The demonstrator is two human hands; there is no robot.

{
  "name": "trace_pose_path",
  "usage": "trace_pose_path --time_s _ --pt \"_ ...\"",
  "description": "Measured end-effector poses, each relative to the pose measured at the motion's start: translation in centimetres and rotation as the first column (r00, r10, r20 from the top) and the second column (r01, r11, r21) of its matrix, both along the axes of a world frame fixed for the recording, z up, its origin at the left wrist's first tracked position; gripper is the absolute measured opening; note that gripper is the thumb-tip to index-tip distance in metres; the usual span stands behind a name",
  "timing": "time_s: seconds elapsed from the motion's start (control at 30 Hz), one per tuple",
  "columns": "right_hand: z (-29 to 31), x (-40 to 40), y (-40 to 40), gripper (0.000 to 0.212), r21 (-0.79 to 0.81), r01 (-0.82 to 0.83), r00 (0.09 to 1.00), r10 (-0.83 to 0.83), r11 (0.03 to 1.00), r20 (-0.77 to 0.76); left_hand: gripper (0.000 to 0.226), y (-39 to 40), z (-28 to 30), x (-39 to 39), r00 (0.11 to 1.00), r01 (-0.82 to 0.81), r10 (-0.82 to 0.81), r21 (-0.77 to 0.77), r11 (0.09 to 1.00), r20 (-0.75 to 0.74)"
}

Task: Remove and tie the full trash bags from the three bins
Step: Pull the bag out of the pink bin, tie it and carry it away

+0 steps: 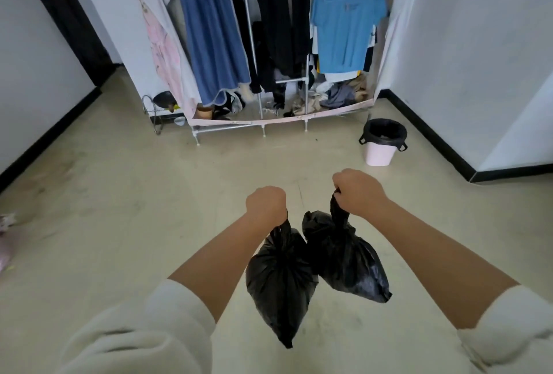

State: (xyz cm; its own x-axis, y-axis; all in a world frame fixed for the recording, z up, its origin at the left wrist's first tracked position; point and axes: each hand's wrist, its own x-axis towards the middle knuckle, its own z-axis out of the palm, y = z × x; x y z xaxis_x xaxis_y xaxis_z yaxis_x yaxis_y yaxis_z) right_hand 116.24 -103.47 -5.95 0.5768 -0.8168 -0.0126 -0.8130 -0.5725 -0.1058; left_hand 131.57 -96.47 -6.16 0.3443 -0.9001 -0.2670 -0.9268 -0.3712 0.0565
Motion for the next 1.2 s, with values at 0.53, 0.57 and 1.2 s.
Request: trace_pose_path --time_s 0.53,0.57,1.2 --pt "-1.5 -2.9 -46.0 0.008 0.084 0.09 0.992 -0.082 0.992 -0.096 0.04 -47.5 -2.4 -0.9 0.995 0.052 -0.047 0.053 0.997 -0.087" --pt "-2.1 -3.0 -49.0 0.008 0.109 0.089 0.992 -0.078 0.99 -0.1 0.04 -50.6 -3.0 -0.9 0.993 0.02 -0.013 0.064 0.998 -0.113" --pt "-17.9 4.4 -96.4 0.011 0.344 -0.032 0.973 0.109 0.938 -0.206 0.028 -94.1 -17.6 4.7 0.968 -0.191 0.222 0.231 0.954 -0.118"
